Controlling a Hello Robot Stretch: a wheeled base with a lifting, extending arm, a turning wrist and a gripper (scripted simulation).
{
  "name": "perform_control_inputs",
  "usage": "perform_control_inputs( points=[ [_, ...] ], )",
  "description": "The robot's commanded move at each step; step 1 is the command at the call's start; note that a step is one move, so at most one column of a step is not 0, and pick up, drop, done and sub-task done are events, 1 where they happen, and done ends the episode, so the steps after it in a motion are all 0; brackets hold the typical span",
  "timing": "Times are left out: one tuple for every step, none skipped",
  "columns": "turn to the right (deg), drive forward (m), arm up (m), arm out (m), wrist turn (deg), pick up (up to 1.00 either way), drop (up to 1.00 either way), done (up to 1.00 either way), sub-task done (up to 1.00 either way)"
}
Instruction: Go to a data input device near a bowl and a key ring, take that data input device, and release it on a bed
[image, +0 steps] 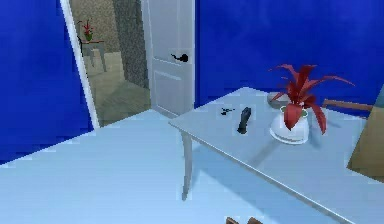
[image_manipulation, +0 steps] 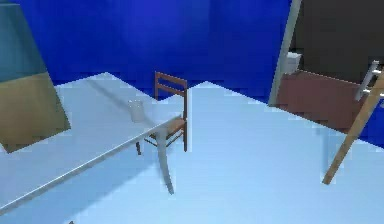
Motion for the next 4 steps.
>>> perform_control_inputs(
  points=[
    [-18.0,0.00,0.00,0.00,0.0,0.00,0.00,0.00,0.00],
    [0.0,1.00,0.00,0.00,0.0,0.00,0.00,0.00,0.00],
    [0.0,0.25,0.00,0.00,0.0,0.00,0.00,0.00,0.00],
    [15.0,0.00,0.00,0.00,0.0,0.00,0.00,0.00,0.00]
  ],
)
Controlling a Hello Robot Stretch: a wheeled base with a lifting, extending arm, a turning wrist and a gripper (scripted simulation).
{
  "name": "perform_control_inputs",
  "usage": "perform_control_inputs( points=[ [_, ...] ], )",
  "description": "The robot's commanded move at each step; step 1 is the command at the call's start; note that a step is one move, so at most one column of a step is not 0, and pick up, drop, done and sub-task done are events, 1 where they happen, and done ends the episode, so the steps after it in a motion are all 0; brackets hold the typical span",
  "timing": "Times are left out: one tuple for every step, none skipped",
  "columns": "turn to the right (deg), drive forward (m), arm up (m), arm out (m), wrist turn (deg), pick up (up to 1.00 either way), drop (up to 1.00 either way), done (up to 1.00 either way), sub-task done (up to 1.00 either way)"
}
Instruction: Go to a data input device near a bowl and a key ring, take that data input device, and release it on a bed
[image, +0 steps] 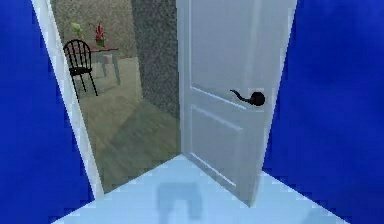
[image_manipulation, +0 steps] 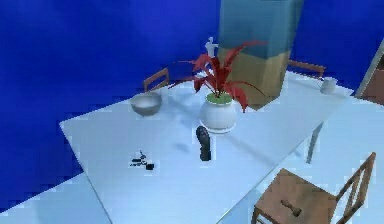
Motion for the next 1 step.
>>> perform_control_inputs(
  points=[
    [0.0,0.15,0.00,0.00,0.0,0.00,0.00,0.00,0.00]
  ],
)
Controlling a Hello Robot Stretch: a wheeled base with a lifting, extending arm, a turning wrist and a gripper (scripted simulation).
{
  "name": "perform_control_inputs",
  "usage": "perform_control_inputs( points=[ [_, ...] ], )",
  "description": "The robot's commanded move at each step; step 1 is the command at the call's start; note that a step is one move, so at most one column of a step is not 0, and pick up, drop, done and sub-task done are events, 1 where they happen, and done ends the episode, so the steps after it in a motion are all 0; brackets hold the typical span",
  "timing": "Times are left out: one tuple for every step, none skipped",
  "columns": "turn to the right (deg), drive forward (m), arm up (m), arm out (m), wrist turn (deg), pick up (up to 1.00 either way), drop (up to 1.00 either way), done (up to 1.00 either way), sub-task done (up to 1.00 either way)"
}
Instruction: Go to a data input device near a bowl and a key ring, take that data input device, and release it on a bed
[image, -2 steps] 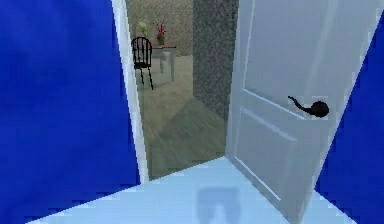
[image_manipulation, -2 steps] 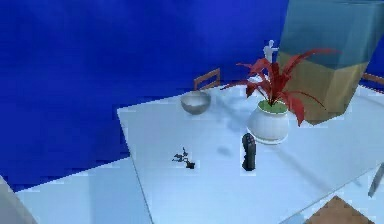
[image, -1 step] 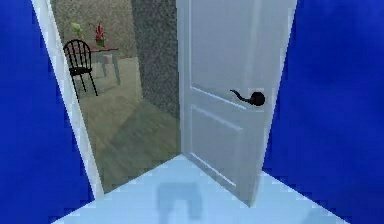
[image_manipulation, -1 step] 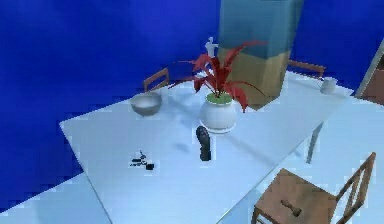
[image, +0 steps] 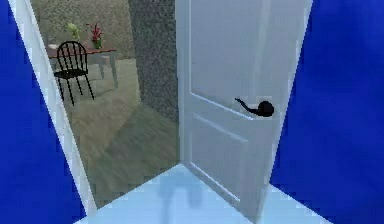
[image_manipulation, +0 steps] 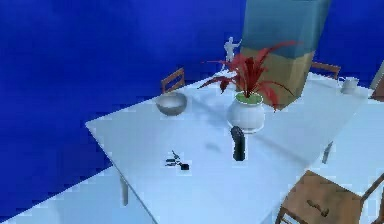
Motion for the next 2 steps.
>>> perform_control_inputs(
  points=[
    [45.0,0.00,0.00,0.00,0.0,0.00,0.00,0.00,0.00],
    [0.0,0.65,0.00,0.00,0.0,0.00,0.00,0.00,0.00]
  ],
)
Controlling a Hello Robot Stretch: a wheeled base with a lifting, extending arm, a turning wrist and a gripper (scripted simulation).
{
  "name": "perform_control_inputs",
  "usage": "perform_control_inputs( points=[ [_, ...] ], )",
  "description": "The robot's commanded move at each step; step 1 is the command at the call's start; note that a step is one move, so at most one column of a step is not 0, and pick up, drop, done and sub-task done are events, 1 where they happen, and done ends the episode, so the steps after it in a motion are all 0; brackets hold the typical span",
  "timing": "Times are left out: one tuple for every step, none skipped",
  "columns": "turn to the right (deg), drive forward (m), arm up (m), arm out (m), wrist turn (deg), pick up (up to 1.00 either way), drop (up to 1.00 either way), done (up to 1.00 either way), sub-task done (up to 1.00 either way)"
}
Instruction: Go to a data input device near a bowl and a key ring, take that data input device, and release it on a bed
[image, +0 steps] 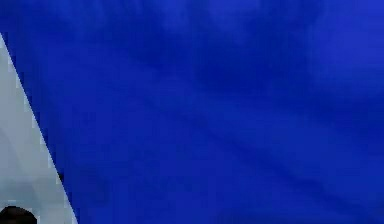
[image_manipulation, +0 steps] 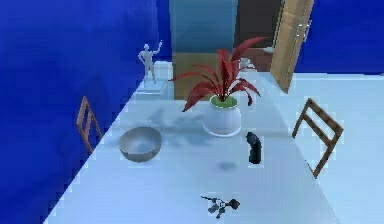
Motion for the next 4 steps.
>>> perform_control_inputs(
  points=[
    [18.0,0.00,0.00,0.00,0.0,0.00,0.00,0.00,0.00],
    [0.0,0.00,0.50,0.00,0.0,0.00,0.00,0.00,0.00],
    [0.0,0.00,0.38,0.00,0.0,0.00,0.00,0.00,0.00],
    [0.0,0.00,0.00,0.40,0.0,0.00,0.00,0.00,0.00]
  ],
)
